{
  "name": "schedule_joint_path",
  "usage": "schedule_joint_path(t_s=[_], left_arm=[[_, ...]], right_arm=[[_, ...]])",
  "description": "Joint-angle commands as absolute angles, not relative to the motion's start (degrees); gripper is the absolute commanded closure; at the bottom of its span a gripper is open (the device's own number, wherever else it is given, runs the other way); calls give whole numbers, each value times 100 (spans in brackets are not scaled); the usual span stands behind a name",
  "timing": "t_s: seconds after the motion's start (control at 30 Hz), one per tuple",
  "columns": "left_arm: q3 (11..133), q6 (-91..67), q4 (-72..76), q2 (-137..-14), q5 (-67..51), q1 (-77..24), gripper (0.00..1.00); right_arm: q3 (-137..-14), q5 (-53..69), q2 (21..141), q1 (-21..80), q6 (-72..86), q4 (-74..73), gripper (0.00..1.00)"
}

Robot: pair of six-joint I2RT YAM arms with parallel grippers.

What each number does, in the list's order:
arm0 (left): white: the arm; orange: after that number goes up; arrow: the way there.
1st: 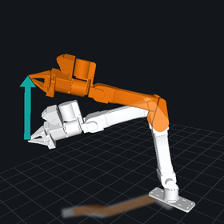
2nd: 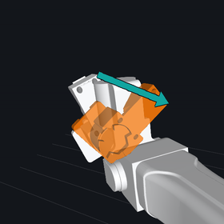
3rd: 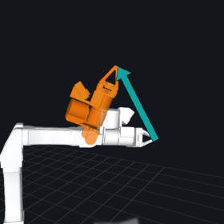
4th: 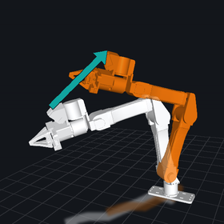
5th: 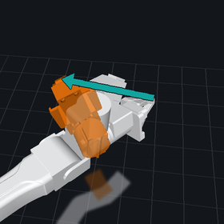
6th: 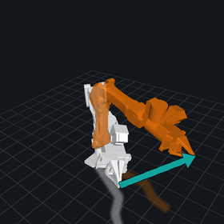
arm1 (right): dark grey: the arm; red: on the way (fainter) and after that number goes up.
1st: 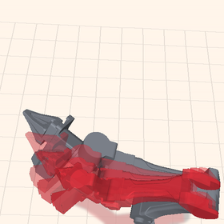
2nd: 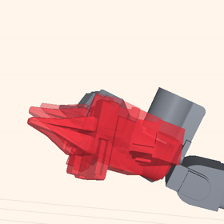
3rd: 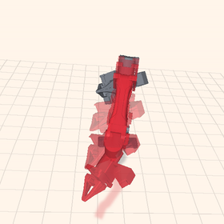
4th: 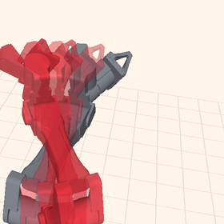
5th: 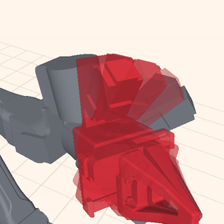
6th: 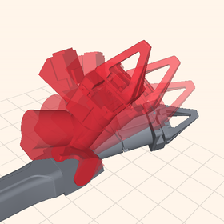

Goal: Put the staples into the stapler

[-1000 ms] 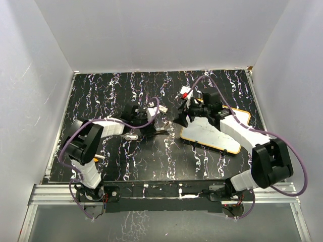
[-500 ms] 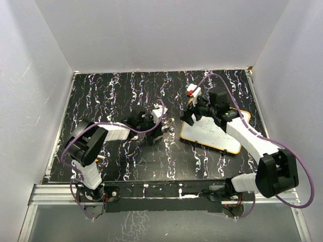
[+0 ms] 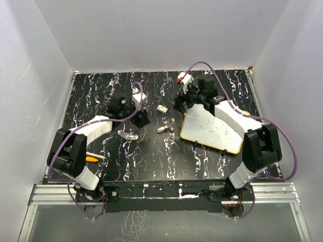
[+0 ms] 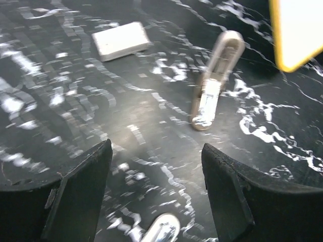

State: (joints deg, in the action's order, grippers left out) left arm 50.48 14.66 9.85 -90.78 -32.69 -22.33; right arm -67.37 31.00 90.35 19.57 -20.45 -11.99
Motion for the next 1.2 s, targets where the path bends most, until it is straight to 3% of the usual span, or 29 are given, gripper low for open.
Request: schedule_joint_path(t_s=[0.0, 0.4, 0.83, 1.17], left_arm=[[5438, 1195, 225, -8583, -3685, -1514, 30], [5917, 896, -342, -8170, -3410, -765, 29], [5656, 889, -163, -7989, -3605, -756, 29], [5593, 957, -199, -7983, -3470, -756, 28]], right_arm=[[-7553, 2647, 9578, 2308, -2094, -1041, 18], [-8809, 1901, 11354, 2913, -2498, -1603, 15], [-9146, 1754, 12159, 2931, -2779, -1700, 15], [-9381, 1894, 12537, 2909, -2898, -1835, 28]])
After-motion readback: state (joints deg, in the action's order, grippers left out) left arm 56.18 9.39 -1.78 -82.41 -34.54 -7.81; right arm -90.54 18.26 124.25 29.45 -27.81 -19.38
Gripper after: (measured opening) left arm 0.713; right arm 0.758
